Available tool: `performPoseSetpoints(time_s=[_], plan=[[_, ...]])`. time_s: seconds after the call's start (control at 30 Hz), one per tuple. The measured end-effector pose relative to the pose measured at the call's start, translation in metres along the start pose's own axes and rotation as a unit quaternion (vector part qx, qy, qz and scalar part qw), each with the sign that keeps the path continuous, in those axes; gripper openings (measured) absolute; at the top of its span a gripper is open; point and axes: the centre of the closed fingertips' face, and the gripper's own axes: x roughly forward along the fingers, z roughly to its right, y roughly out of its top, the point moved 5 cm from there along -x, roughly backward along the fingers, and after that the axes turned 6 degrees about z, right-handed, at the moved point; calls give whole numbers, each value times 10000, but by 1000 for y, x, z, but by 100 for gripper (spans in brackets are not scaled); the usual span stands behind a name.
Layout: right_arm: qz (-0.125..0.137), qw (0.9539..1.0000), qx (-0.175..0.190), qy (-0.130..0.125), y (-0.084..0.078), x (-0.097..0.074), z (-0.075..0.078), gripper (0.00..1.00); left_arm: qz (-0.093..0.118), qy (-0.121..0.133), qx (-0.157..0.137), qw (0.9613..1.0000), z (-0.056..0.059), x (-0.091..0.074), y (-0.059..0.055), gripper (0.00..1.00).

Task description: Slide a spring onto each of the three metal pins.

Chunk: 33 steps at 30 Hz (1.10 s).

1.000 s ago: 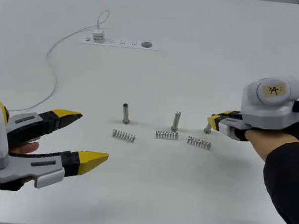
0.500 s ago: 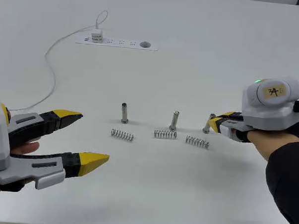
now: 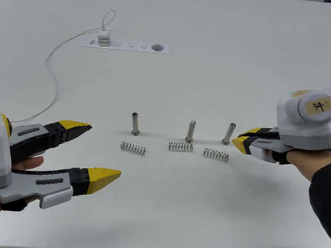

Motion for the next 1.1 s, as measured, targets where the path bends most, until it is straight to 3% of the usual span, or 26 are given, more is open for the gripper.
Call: performPoseSetpoints(time_s=[0.2, 0.23, 0.5, 0.83, 1.1], plan=[[-33, 9974, -367, 618, -7, 2, -6, 11, -25, 16, 3, 10000, 0, -2, 0, 62], [-28, 9960, -436, 781, -8, 2, -8, 11, -32, 17, 5, 10000, 0, -2, 0, 62], [-216, 9852, -1002, 1376, -16, 10, -7, 15, -85, 16, 26, 10000, 1, -1, 1, 62], [-412, 9781, -1236, 1621, -23, 24, -7, 16, -176, 41, 45, 9998, 2, -1, 2, 62], [-413, 9764, -1341, 1644, -26, 27, -7, 12, -209, 69, 39, 9998, 2, -1, 1, 62]])
